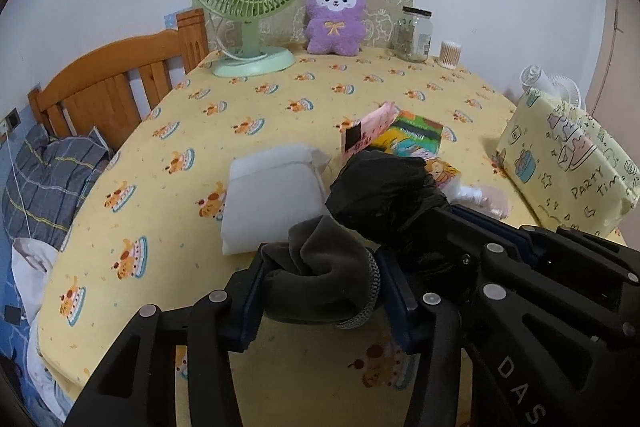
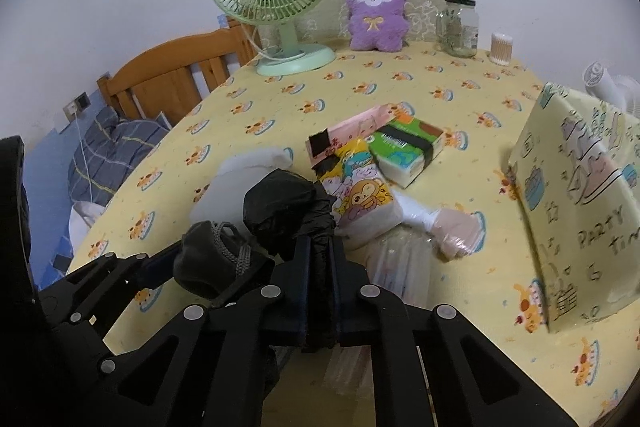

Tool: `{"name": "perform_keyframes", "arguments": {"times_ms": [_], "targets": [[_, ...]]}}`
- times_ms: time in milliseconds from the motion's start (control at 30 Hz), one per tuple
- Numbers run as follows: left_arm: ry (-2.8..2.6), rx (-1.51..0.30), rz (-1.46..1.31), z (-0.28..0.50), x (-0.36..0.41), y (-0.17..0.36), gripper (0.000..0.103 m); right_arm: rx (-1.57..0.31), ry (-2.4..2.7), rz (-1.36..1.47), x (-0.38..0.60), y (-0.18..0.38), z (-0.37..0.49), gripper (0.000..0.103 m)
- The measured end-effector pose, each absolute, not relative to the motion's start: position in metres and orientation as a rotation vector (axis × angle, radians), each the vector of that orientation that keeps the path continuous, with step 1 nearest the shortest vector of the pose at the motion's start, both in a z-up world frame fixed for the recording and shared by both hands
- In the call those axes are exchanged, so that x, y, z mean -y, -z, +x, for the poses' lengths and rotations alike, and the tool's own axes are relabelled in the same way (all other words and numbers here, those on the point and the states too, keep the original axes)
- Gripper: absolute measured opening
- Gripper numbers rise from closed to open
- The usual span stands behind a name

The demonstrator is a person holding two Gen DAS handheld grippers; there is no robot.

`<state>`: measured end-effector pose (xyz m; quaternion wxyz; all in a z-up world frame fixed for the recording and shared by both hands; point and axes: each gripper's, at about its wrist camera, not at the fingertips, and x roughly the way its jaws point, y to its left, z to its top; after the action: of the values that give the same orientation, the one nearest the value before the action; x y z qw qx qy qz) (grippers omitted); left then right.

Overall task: Organize soft objects
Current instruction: 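Grasp the grey sock with the left gripper while the right gripper grasps the black plastic bag, then carry the sock and bag into the fabric box while both grippers open to release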

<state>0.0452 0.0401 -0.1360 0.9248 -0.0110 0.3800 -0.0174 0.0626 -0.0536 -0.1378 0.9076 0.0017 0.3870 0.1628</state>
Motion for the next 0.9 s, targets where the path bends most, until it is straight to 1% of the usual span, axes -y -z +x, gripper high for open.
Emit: {"name": "perform_keyframes", "arguments": {"times_ms": [900], "targets": [[0.045, -0.65, 0.033, 0.052, -0.003, 0.066, 0.049, -0.652, -0.238, -0.019, 0.091, 0.064, 0.059, 0.011]]}}
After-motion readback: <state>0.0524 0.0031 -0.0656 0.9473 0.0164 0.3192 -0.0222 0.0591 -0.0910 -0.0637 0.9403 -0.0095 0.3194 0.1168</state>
